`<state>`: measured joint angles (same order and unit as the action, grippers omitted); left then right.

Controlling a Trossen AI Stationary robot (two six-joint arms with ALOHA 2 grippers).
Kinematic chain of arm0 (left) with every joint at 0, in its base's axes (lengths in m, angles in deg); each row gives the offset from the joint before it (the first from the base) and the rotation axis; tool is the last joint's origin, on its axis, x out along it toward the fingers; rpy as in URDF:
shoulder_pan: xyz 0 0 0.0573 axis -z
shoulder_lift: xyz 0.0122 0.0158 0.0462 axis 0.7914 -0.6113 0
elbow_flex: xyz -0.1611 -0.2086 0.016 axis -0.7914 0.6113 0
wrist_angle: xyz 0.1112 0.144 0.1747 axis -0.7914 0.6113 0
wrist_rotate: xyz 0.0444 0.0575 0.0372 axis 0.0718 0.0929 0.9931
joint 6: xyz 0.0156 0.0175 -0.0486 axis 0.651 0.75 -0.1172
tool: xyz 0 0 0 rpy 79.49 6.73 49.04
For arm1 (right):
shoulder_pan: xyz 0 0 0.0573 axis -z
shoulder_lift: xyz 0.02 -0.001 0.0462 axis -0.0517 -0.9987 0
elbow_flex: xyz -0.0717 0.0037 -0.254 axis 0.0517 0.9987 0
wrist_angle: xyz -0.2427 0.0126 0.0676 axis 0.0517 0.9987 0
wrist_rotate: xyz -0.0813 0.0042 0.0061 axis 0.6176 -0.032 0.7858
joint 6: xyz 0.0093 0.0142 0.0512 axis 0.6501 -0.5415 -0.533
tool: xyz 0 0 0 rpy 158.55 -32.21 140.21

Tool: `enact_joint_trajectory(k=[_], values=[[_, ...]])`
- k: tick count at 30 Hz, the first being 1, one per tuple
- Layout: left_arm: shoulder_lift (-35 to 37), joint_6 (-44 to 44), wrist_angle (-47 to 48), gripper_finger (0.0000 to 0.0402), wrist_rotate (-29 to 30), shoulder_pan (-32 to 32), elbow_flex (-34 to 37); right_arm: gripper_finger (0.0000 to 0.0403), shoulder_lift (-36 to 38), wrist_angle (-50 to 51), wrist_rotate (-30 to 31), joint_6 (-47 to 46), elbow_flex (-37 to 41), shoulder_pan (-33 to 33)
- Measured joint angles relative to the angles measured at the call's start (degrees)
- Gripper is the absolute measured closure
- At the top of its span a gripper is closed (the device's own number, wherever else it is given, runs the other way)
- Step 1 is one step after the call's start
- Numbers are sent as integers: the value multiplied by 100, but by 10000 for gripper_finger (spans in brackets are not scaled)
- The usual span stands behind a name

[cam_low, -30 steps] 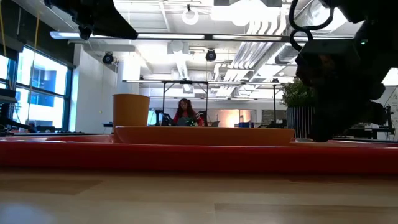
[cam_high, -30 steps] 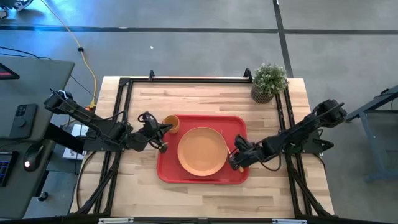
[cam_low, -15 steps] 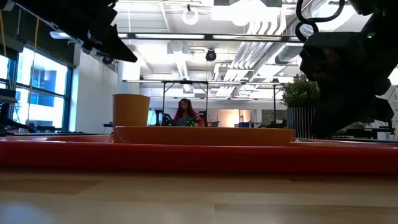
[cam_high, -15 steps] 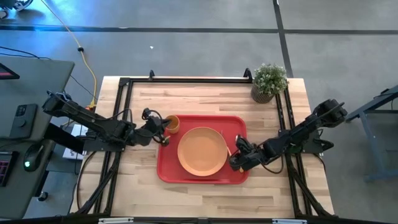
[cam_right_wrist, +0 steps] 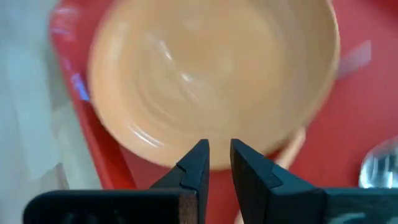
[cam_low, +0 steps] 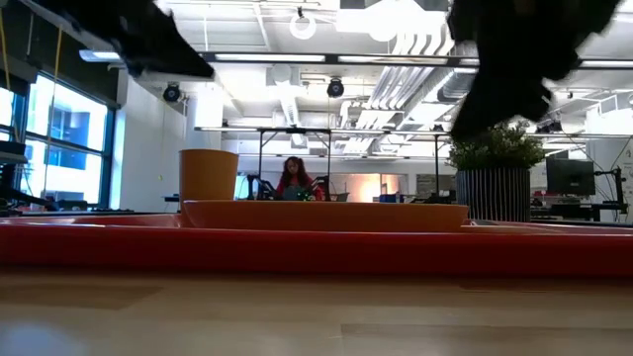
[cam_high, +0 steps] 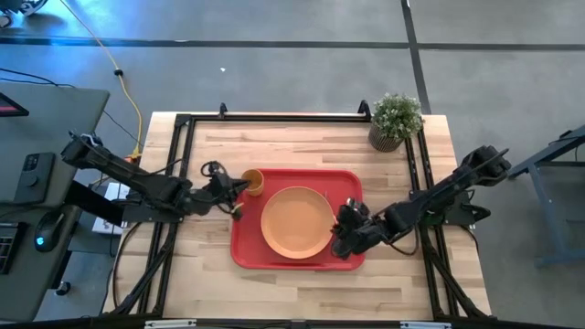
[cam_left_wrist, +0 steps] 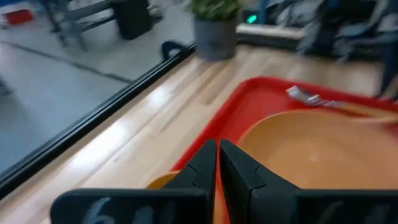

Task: Pick and place plate/cup/fork/spoon on tray
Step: Adjust the orange fork

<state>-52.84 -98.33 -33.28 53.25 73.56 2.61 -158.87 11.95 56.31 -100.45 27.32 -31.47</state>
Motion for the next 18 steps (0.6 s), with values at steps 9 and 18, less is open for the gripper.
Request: enact_joint_trajectory(k=[9, 18], values=[[1562, 227, 143, 392, 815, 1500, -166, 353, 2, -126, -186, 4564, -1793, 39], [1600, 1651, -3714, 392, 1265, 2025, 1908, 399, 459, -2142, -1187, 5946, -601, 953]])
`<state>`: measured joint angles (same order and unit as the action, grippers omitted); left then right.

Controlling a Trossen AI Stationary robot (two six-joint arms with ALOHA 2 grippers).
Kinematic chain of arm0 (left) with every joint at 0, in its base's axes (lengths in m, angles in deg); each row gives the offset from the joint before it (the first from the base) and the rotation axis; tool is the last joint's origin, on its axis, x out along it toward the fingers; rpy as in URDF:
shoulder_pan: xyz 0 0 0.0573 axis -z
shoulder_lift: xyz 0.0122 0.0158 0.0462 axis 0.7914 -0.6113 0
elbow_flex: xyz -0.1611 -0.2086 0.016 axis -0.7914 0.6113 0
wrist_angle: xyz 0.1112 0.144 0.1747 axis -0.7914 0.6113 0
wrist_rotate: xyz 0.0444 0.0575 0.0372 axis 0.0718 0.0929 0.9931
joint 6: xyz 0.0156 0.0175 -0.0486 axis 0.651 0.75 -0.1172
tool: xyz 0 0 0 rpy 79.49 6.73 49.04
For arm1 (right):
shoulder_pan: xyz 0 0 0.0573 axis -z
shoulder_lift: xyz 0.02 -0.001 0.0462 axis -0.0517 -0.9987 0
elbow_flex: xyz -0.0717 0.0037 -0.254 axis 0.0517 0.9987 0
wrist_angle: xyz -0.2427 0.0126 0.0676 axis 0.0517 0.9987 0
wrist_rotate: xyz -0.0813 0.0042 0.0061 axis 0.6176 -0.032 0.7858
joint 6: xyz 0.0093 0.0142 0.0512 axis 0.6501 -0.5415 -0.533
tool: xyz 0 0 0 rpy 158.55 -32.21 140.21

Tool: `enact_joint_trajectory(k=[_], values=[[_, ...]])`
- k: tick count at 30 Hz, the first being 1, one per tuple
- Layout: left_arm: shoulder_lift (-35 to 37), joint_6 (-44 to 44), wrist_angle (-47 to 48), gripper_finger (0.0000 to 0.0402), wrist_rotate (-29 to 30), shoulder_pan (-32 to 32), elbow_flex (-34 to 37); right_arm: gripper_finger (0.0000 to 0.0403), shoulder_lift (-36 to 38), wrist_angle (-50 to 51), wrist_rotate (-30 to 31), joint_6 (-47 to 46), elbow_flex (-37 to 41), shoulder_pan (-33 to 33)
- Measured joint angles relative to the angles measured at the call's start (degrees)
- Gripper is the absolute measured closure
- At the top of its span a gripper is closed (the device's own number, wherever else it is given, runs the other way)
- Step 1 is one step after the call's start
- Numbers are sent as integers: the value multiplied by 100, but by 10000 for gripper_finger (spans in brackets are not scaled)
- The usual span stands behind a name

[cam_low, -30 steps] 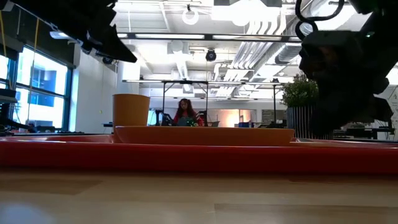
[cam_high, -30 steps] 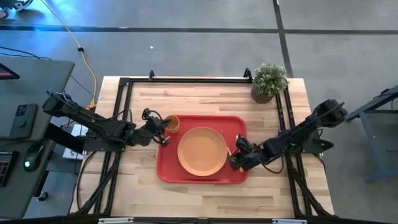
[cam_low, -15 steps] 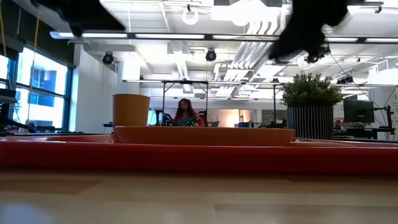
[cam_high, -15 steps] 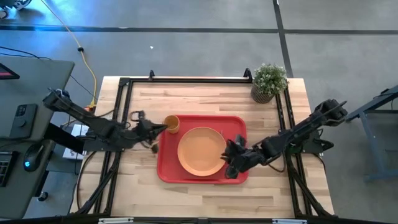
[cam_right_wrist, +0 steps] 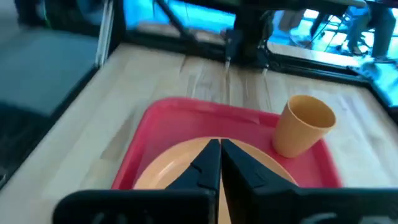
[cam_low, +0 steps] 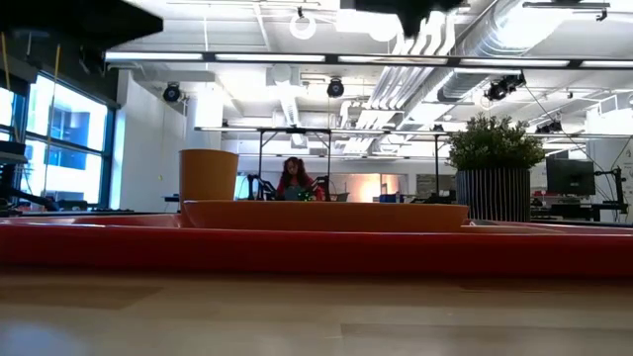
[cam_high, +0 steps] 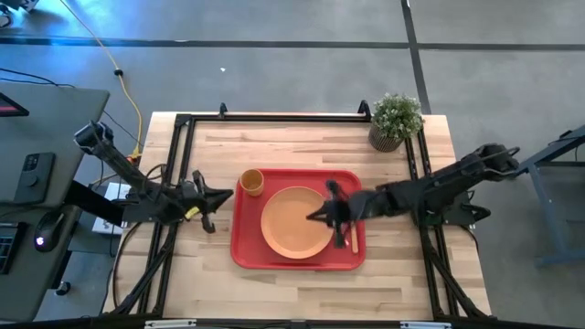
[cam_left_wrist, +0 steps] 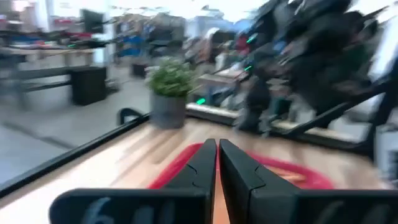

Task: Pick and place plate/cup/fork/spoon on tray
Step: Adjust the orange fork

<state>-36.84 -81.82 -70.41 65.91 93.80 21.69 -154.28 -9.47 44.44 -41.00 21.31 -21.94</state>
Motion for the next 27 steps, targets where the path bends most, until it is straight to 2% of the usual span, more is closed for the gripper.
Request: enact_joint_trajectory(k=[4, 7, 9, 12, 14, 18, 27], values=[[1, 532, -1496, 392, -386, -53, 641, 401, 409, -1873, -1168, -552, 1351, 893], [12, 933, -1876, 392, -615, -182, 753, 402, 735, -2575, -1642, -978, 2064, 1354], [81, 1053, -1908, 392, -831, -189, 754, 402, 949, -2452, -1496, -1227, 2405, 1482], [91, 1086, -1826, 392, -954, -187, 753, 403, 1183, -1778, -691, -1736, 2744, 1558], [85, 1029, -1692, 392, -958, -185, 753, 403, 1184, -1250, -396, -2174, 2841, 1679], [86, 960, -1603, 392, -924, -272, 755, 403, 872, -724, -587, -2662, 2879, 2004], [86, 671, -1546, 392, -689, -502, 753, 403, 24, -1227, -1398, -2533, 2817, 2661]])
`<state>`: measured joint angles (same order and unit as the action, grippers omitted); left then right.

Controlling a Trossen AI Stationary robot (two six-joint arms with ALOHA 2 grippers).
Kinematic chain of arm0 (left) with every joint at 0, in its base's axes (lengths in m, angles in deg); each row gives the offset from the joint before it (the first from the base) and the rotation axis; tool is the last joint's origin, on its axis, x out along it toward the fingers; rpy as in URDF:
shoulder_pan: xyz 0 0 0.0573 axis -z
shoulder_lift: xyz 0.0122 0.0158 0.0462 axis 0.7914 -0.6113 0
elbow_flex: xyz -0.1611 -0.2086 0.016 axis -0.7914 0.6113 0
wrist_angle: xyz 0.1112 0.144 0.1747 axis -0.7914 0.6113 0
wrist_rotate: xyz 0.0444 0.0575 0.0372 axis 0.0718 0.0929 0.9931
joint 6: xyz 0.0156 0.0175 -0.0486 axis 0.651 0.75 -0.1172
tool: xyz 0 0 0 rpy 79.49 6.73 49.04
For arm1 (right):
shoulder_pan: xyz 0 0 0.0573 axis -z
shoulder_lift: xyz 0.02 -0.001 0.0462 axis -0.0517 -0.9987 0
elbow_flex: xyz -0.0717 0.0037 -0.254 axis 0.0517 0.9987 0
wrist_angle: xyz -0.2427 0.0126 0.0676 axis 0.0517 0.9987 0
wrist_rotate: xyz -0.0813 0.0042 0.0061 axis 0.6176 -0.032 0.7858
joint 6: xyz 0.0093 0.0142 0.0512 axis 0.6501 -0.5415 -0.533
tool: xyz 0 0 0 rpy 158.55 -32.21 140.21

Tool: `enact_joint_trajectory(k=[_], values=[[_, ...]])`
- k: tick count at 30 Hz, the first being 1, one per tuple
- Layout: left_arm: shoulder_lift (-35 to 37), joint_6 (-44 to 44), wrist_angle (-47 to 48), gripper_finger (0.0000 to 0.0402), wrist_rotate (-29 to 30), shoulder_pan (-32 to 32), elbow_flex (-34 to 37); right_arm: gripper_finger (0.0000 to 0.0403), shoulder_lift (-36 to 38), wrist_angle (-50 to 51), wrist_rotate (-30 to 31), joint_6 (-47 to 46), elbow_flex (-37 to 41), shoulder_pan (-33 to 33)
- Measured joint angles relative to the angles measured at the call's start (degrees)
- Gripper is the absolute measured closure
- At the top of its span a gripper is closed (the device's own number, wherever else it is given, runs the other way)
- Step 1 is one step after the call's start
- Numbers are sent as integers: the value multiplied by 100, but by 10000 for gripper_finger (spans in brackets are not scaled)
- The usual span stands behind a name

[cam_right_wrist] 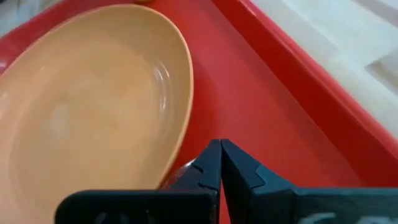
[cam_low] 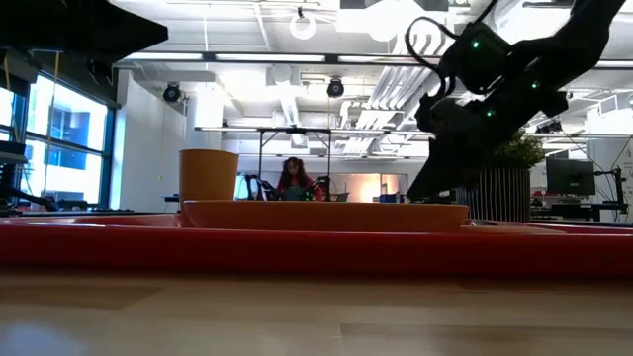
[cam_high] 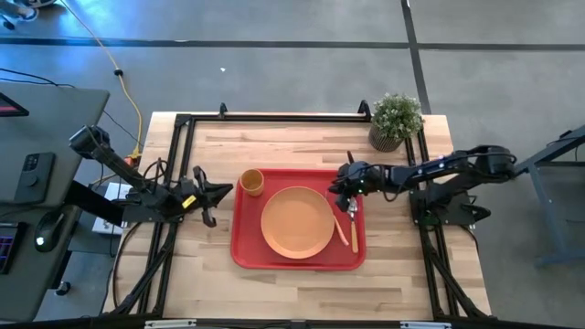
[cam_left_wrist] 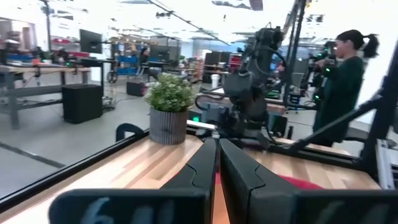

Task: Pick and place plate/cup/fork/spoon on tray
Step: Adjust the orange fork

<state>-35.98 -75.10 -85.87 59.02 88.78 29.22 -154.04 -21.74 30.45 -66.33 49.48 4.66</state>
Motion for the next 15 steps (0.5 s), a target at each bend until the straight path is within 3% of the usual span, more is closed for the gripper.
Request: enact_joint_trajectory(k=[5, 15], values=[[0, -10, -25, 392, 27, -172, 0, 403, -455, -561, -213, 64, -8, 75], [0, -110, -23, 392, 0, -351, 0, 403, -948, -389, -244, -112, -4, 76]])
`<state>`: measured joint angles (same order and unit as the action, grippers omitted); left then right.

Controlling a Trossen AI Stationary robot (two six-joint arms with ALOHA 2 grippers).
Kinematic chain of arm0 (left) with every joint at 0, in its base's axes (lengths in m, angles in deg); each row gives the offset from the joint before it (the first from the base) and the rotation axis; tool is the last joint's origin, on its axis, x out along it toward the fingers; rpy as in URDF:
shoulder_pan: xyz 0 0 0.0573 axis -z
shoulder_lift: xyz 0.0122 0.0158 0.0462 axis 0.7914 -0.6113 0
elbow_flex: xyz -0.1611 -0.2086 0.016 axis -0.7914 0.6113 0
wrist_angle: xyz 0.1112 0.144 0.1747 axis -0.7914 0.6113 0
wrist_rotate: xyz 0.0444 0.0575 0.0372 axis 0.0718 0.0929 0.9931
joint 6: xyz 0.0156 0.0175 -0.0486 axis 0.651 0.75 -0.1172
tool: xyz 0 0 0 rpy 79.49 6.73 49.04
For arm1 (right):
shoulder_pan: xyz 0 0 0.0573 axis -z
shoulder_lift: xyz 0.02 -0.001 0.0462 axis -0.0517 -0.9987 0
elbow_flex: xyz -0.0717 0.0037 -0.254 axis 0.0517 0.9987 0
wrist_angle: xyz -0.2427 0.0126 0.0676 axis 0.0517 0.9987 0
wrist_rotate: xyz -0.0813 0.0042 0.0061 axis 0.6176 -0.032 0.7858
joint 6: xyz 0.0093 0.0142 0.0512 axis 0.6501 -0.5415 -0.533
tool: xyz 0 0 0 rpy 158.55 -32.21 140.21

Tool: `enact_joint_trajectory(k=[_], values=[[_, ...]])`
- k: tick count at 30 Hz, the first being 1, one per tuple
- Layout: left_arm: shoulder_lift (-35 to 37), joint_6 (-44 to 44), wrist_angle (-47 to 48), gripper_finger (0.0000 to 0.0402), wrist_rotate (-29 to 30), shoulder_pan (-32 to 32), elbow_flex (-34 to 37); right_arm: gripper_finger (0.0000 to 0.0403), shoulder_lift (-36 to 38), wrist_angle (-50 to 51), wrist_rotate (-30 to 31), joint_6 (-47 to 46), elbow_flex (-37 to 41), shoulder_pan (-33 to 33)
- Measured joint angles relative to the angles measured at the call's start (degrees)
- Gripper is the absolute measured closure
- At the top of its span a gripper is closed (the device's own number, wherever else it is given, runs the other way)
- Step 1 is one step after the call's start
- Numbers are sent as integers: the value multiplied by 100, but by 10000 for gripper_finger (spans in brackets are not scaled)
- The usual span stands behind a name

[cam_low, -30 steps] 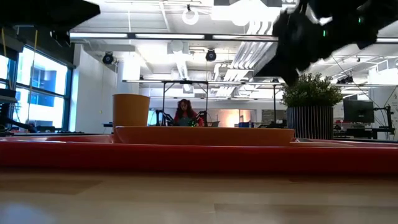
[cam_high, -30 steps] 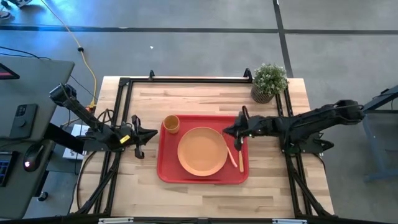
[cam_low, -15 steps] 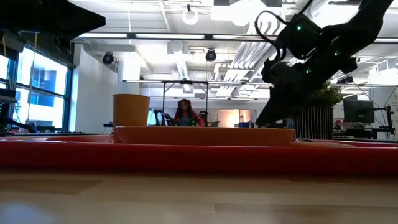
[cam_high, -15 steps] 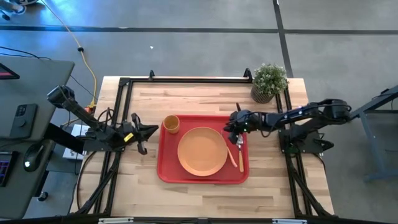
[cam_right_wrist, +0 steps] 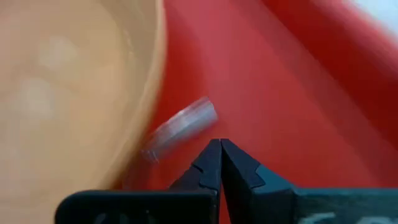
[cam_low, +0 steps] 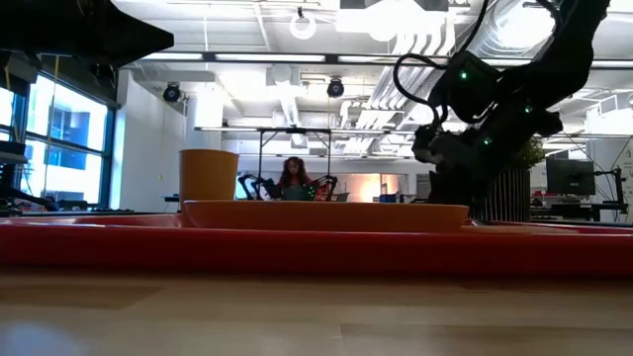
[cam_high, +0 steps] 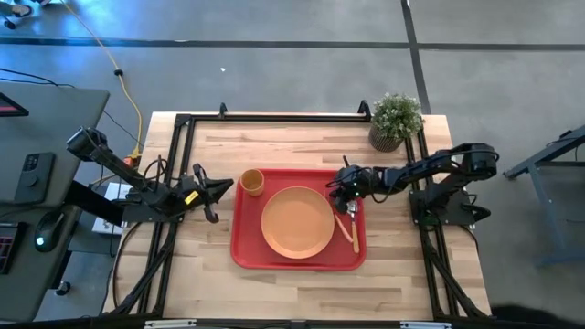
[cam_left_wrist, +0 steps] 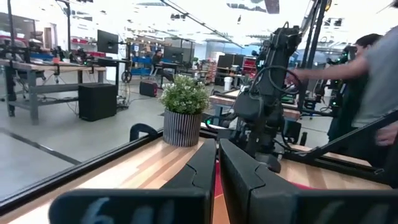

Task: Pick and place plate/cup/fork/spoon on tray
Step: Adjust the orange fork

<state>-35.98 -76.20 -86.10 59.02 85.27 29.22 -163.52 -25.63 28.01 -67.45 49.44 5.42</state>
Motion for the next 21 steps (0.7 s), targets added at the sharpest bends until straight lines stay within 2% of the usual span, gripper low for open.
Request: enact_joint_trajectory(k=[7, 13, 17, 21], values=[[0, -47, 13, 392, -2, 0, 0, 403, 438, 924, 299, -128, 2, -18], [0, -49, 13, 392, -4, 0, 0, 403, 1212, 1388, 411, -262, 2, -180], [-1, -47, 14, 392, -4, 2, 0, 403, 1845, 2065, 536, -471, 2, -570], [0, -47, 24, 392, -4, 2, 0, 403, 2038, 2372, 471, -1057, 2, -1403]])
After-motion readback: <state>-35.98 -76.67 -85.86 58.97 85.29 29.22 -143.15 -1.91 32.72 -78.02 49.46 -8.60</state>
